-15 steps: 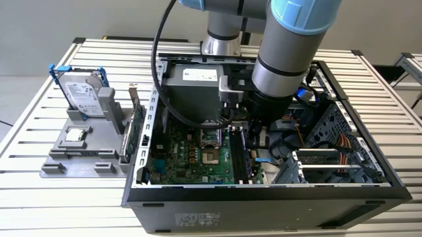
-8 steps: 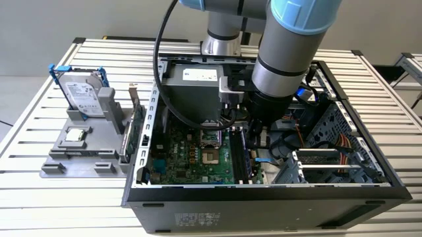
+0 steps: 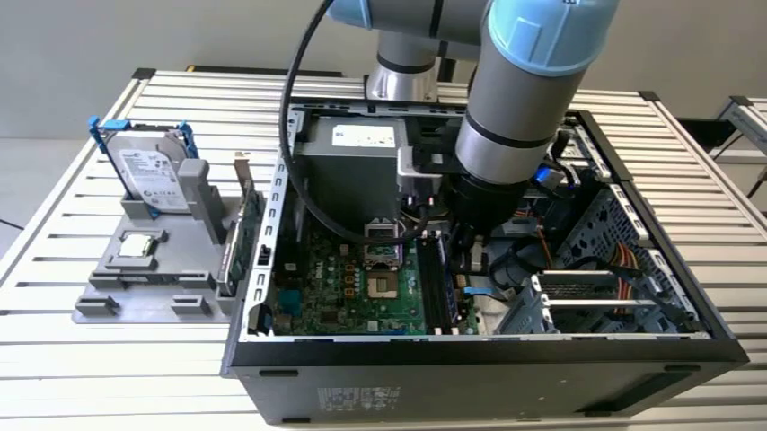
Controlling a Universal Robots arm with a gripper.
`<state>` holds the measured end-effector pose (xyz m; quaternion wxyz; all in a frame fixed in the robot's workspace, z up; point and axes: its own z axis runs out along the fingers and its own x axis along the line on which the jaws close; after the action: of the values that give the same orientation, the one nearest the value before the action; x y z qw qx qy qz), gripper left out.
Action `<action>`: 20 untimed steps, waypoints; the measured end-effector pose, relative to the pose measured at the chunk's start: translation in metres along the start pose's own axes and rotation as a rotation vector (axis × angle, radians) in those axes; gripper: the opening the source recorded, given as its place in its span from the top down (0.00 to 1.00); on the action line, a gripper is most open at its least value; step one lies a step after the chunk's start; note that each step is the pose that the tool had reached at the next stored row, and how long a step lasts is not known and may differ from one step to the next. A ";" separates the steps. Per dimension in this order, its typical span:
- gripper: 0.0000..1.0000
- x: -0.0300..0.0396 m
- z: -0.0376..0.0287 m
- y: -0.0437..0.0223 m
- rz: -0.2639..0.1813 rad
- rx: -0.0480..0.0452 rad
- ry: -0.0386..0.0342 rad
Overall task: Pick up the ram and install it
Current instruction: 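Press down the ram until it locks into place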
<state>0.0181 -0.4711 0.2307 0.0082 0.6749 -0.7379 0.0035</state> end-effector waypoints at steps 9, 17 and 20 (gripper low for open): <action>1.00 -0.0001 0.0104 0.0000 -0.001 0.0000 0.0009; 1.00 -0.0005 0.0051 0.0000 -0.001 0.0005 -0.0029; 1.00 0.0001 -0.0105 0.0001 -0.001 0.0002 -0.0004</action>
<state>0.0181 -0.4711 0.2411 0.0080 0.6752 -0.7376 0.0034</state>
